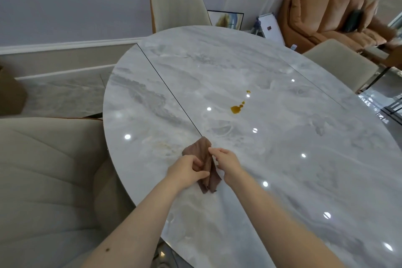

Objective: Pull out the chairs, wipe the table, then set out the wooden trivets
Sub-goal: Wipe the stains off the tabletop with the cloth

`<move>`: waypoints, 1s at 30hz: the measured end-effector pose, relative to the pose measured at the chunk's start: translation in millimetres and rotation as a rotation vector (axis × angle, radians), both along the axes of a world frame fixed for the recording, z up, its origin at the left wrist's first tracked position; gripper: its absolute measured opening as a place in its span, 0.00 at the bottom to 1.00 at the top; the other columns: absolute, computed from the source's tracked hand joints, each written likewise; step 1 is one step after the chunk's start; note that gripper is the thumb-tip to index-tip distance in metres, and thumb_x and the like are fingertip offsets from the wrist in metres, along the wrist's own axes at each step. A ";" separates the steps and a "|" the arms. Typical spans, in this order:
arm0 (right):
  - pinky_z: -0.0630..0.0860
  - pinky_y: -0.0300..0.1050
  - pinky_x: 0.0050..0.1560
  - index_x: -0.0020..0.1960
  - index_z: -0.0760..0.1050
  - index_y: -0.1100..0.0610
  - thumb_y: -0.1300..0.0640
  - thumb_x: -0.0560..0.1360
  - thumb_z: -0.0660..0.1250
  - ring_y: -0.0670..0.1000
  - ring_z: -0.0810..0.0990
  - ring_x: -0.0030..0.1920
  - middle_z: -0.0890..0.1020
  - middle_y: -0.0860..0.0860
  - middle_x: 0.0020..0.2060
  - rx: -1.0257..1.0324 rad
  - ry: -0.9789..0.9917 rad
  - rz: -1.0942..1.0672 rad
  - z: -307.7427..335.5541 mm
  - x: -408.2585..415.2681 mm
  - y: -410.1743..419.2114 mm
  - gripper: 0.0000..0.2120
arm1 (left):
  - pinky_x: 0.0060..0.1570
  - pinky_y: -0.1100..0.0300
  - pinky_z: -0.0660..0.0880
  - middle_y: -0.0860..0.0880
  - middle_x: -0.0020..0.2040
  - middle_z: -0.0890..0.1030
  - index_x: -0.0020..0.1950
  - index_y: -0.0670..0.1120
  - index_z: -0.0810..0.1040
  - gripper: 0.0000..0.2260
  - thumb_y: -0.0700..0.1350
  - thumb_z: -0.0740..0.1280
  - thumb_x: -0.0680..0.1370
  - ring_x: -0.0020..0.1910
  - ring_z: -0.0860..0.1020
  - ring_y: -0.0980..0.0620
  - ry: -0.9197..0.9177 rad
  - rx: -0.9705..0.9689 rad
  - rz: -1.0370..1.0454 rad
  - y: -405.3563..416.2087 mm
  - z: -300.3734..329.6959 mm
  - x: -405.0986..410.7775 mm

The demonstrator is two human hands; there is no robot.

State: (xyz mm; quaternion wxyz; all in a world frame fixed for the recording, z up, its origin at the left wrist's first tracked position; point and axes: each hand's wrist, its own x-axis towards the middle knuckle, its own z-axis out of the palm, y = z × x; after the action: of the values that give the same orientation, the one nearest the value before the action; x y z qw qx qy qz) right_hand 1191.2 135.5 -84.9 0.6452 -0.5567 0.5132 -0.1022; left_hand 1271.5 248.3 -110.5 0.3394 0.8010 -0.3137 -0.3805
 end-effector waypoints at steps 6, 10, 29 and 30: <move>0.69 0.37 0.26 0.48 0.77 0.60 0.58 0.77 0.65 0.51 0.76 0.33 0.80 0.52 0.38 0.115 -0.029 -0.008 23.5 3.8 -13.4 0.05 | 0.50 0.53 0.77 0.56 0.39 0.81 0.35 0.54 0.76 0.08 0.50 0.75 0.68 0.43 0.80 0.54 -0.034 -0.055 0.042 -7.2 6.4 -9.5; 0.79 0.43 0.43 0.59 0.76 0.66 0.61 0.76 0.66 0.53 0.81 0.42 0.81 0.56 0.46 0.195 -0.153 -0.036 42.8 6.3 -16.0 0.14 | 0.46 0.53 0.77 0.55 0.40 0.80 0.41 0.52 0.74 0.19 0.56 0.75 0.57 0.39 0.78 0.53 0.046 -0.137 0.114 -12.7 24.7 -9.9; 0.69 0.29 0.36 0.45 0.79 0.58 0.57 0.76 0.68 0.44 0.75 0.42 0.80 0.52 0.45 -0.312 -0.154 -0.024 127.3 -23.6 -30.2 0.03 | 0.56 0.53 0.73 0.51 0.47 0.81 0.51 0.46 0.77 0.13 0.32 0.60 0.73 0.51 0.78 0.48 -0.398 -0.503 0.365 -34.0 123.4 12.0; 0.69 0.30 0.37 0.45 0.79 0.57 0.57 0.76 0.68 0.44 0.75 0.42 0.80 0.51 0.43 -0.302 -0.148 -0.033 125.6 -28.9 -28.6 0.03 | 0.58 0.52 0.71 0.52 0.47 0.80 0.52 0.46 0.77 0.14 0.31 0.59 0.73 0.52 0.78 0.48 -0.413 -0.508 0.351 -34.4 123.9 10.3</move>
State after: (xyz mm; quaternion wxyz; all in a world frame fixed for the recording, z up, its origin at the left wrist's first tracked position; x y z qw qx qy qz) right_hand 1162.3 106.9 40.7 0.5882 -0.6300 0.4522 -0.2294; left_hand 1281.8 213.8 13.5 0.5173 0.7926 -0.3178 -0.0568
